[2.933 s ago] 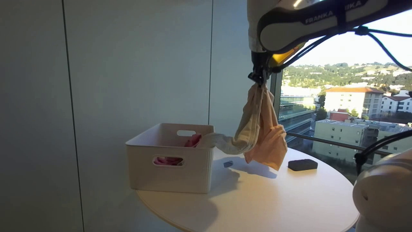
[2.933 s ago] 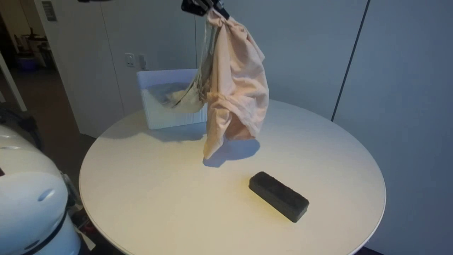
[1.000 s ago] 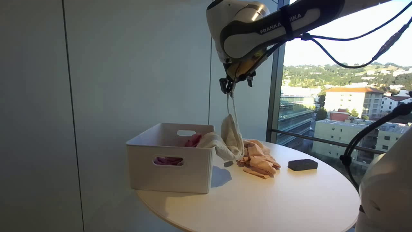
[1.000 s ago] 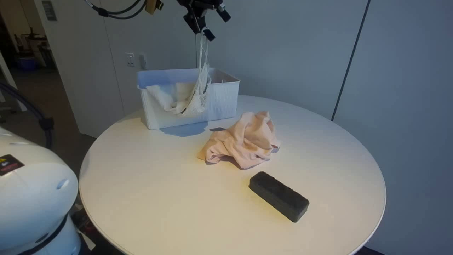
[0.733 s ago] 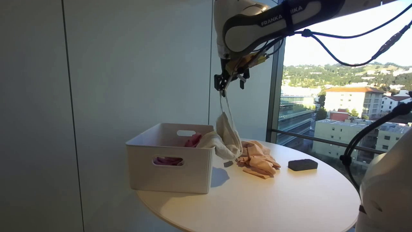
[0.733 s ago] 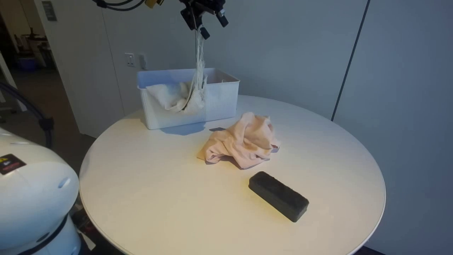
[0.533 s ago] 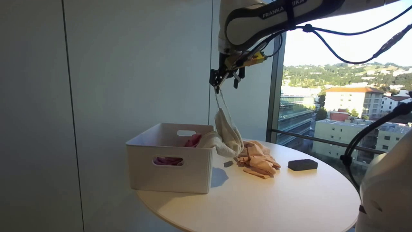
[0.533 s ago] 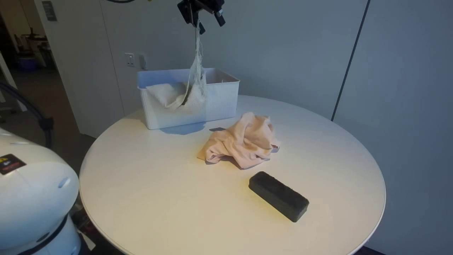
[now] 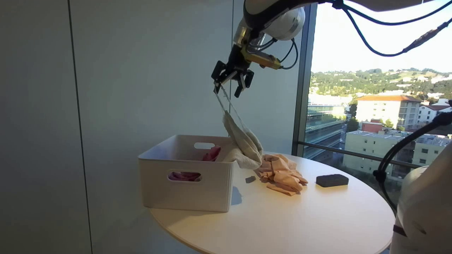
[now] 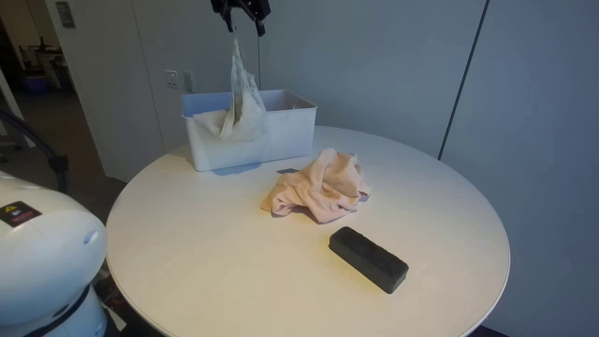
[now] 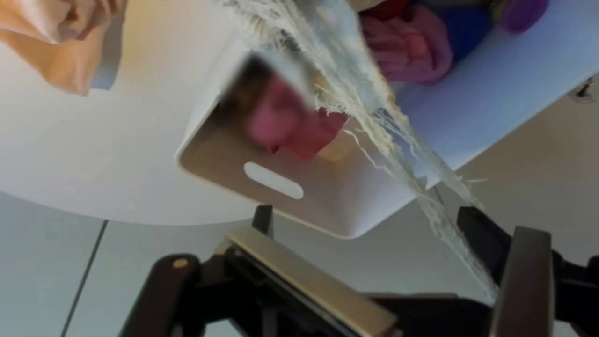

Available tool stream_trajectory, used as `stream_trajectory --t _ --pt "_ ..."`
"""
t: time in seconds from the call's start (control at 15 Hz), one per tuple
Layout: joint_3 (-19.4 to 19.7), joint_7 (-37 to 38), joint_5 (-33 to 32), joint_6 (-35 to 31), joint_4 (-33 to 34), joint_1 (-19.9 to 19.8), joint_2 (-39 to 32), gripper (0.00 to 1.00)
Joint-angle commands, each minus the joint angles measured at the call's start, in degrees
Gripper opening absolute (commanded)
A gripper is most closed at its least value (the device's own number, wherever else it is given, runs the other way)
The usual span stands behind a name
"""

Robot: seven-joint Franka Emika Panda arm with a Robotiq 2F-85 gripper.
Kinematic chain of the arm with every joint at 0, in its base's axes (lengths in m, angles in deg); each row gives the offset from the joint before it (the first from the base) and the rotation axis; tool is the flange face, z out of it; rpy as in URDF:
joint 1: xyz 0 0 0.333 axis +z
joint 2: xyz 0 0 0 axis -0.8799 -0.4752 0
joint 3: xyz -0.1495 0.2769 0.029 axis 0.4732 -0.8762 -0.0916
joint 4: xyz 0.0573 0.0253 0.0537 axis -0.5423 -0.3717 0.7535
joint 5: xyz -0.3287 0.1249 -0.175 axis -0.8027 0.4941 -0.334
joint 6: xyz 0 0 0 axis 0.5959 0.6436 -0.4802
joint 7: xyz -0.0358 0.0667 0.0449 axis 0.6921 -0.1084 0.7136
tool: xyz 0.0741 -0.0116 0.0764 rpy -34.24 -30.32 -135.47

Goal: Remove the t-shirts and towel from the white storage container.

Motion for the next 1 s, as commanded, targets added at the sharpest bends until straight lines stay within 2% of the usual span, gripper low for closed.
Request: stream_trajectory --t 0.0,0.07,0.2,0.47,0.8,0.87,0.93 --pt "0.84 -3.91 7.37 9.15 3.97 1.33 -3.79 1.0" --pt "-0.19 -2.18 5.48 13.11 4.4 0.07 -4.63 1.0" --pt "-2.48 2.57 -1.63 16.11 4.19 -2.31 -5.87 1.0" --pt "-4.96 7.66 -11.64 25.39 6.85 -3.17 -9.09 1.0" --pt "-7.98 13.41 -25.48 36.95 11.26 -2.46 -12.42 1.0" --pt "-8.68 12.72 -27.55 41.19 12.92 -1.97 -13.78 1.0" --pt "-7.32 4.69 -23.16 42.07 14.24 -0.63 -14.37 1.0"
